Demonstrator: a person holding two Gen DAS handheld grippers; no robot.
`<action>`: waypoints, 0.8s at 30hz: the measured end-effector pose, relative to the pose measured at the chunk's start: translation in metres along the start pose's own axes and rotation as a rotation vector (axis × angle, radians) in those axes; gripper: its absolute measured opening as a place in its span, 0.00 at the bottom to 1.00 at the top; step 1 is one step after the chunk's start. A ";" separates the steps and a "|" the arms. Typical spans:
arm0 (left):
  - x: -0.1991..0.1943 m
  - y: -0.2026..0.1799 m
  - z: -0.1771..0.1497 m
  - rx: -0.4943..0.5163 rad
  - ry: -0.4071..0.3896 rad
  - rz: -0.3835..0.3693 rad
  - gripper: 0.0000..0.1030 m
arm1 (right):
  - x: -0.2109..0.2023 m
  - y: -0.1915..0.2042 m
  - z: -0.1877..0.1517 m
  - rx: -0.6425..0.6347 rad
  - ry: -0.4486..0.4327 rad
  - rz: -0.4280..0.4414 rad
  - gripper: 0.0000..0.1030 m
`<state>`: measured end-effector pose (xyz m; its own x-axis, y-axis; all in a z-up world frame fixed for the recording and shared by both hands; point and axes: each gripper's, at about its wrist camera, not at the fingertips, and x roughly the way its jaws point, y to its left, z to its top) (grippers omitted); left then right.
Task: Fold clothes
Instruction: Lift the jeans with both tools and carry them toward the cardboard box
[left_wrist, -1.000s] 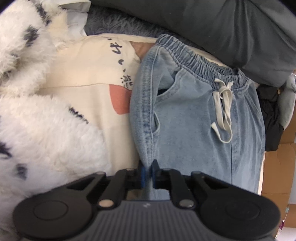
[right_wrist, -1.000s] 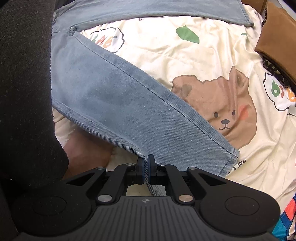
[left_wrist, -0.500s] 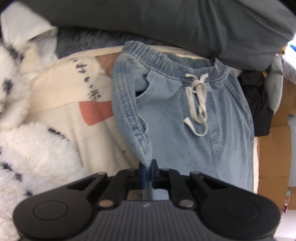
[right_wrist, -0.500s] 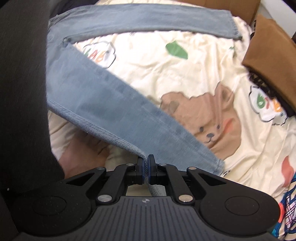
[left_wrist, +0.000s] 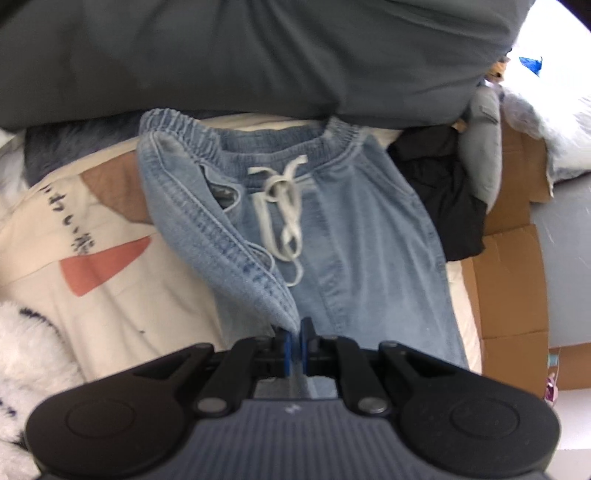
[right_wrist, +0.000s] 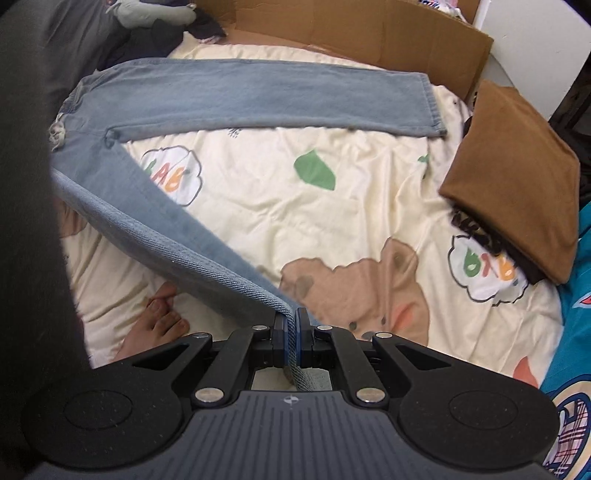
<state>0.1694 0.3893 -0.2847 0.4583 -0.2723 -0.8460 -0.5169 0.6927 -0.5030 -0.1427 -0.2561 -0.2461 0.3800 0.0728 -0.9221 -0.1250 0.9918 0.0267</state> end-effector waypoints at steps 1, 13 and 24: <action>0.000 -0.003 0.000 -0.012 -0.002 0.000 0.05 | -0.002 -0.002 0.002 0.006 -0.008 0.000 0.00; -0.002 -0.062 0.011 0.063 -0.015 0.021 0.05 | -0.029 -0.022 0.039 0.012 -0.124 -0.005 0.00; 0.012 -0.104 0.018 0.085 -0.009 -0.001 0.05 | -0.019 -0.045 0.076 0.009 -0.171 -0.018 0.00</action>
<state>0.2417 0.3258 -0.2388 0.4655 -0.2672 -0.8438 -0.4533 0.7468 -0.4866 -0.0753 -0.2938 -0.2002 0.5323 0.0708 -0.8436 -0.1086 0.9940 0.0148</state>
